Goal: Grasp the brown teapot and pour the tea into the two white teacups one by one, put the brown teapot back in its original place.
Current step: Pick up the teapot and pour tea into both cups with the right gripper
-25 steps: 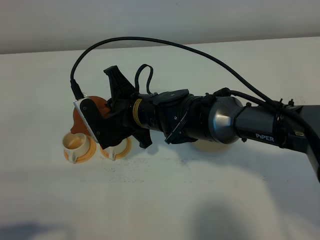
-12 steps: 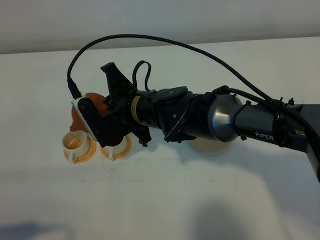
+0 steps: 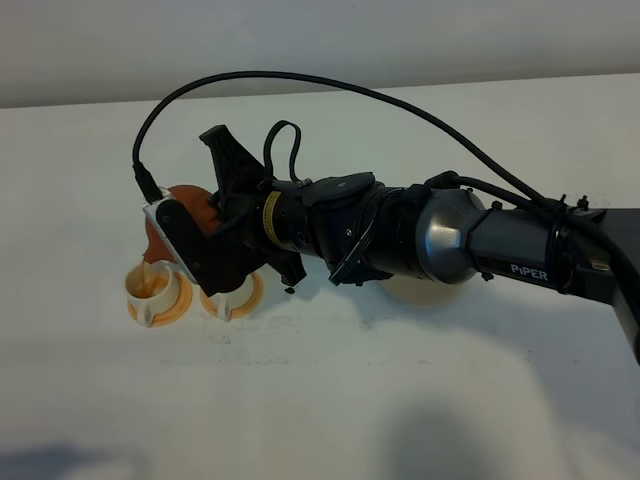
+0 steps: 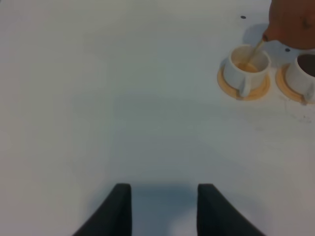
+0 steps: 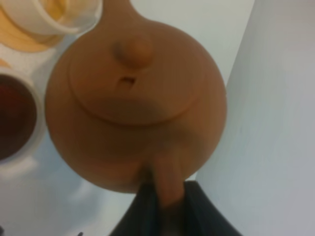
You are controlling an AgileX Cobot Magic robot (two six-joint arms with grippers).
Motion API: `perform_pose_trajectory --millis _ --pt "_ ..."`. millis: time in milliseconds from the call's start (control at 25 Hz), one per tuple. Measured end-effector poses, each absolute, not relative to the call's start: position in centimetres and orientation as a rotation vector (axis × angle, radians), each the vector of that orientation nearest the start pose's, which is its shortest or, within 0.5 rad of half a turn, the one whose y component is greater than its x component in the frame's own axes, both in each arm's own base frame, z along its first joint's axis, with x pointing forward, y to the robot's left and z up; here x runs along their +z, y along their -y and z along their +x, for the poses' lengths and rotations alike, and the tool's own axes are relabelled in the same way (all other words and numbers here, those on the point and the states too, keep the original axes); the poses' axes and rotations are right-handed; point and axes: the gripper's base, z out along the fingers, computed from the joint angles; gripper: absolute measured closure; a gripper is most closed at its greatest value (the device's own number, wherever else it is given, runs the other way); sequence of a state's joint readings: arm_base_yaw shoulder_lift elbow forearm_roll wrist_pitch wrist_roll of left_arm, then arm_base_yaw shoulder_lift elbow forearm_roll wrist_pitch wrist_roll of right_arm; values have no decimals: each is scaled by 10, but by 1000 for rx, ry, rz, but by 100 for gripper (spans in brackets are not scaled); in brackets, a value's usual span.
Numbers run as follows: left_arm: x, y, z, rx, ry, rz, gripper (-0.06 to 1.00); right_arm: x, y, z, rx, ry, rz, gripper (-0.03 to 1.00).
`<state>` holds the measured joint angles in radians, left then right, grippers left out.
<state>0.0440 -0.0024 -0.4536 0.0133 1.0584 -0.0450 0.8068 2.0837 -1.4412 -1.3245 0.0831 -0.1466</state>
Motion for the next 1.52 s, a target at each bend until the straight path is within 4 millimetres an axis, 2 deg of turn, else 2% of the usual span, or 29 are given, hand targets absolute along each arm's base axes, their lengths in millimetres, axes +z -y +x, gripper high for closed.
perform_pose_trajectory --millis 680,960,1520 --pt "264 -1 0 15 -2084 -93 62 187 -336 333 -511 -905 -1991 86" --pt "264 -1 0 15 -2084 -94 62 197 -339 337 -541 -886 -1971 86" --pt "264 -1 0 15 -2084 -93 62 197 -338 338 -579 -839 -1994 86"
